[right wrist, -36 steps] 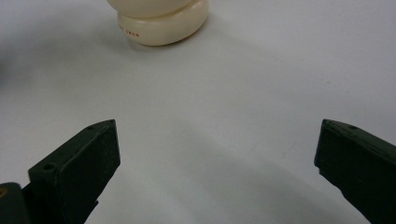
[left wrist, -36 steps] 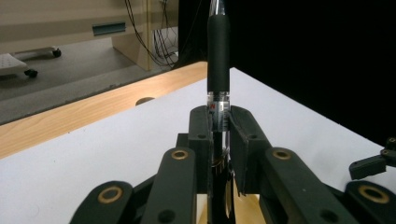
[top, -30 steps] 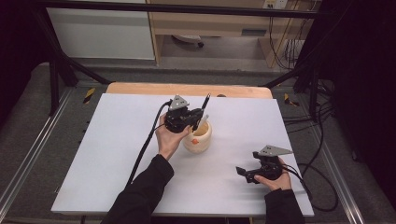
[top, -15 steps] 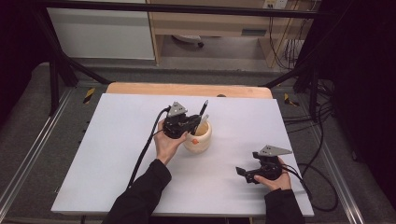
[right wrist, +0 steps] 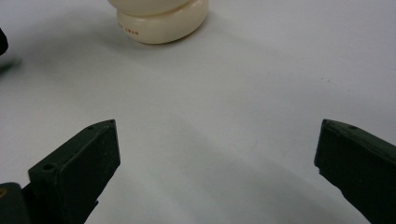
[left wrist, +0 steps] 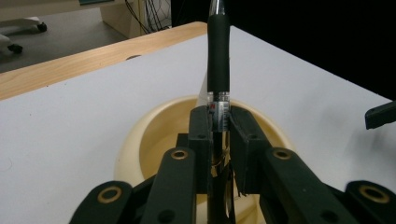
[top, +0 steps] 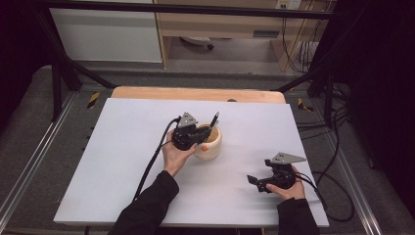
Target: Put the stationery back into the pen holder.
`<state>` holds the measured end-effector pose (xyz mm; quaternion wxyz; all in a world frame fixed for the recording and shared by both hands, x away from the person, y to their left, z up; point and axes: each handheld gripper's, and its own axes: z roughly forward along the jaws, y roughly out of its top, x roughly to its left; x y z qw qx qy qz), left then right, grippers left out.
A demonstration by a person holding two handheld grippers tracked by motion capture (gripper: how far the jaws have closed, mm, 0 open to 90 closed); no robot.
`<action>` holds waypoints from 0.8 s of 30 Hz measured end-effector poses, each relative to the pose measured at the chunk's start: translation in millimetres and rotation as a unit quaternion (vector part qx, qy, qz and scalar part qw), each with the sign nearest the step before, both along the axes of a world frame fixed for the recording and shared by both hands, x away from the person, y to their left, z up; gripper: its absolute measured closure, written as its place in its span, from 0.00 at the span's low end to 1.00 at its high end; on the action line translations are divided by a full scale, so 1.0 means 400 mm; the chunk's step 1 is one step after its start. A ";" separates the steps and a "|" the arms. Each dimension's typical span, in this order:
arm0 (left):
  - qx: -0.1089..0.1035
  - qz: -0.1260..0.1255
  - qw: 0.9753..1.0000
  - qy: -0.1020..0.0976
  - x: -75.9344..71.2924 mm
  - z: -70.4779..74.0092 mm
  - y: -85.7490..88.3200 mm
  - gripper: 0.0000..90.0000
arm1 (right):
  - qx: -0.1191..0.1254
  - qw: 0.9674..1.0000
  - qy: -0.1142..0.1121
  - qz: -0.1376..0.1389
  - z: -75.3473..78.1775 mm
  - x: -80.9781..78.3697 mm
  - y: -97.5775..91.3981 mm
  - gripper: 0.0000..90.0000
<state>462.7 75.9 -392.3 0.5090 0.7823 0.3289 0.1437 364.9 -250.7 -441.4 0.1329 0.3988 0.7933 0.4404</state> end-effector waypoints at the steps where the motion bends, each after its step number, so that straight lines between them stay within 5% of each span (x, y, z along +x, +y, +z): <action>1: 0.002 -0.003 1.000 0.003 0.001 -0.001 0.000 0.87 | 0.000 1.000 0.000 0.000 0.000 0.000 0.000 0.01; 5: 0.009 -0.005 1.000 0.009 -0.001 0.000 0.002 0.87 | 0.001 1.000 0.002 0.000 0.000 0.000 0.001 0.01; 17: 0.034 0.012 0.999 -0.015 -0.027 0.048 0.032 0.58 | 0.001 1.000 0.001 -0.001 0.000 0.000 0.001 0.01; 24: 0.057 0.013 0.998 -0.001 -0.039 0.069 0.065 0.43 | 0.001 1.000 0.001 -0.002 0.001 -0.001 0.001 0.01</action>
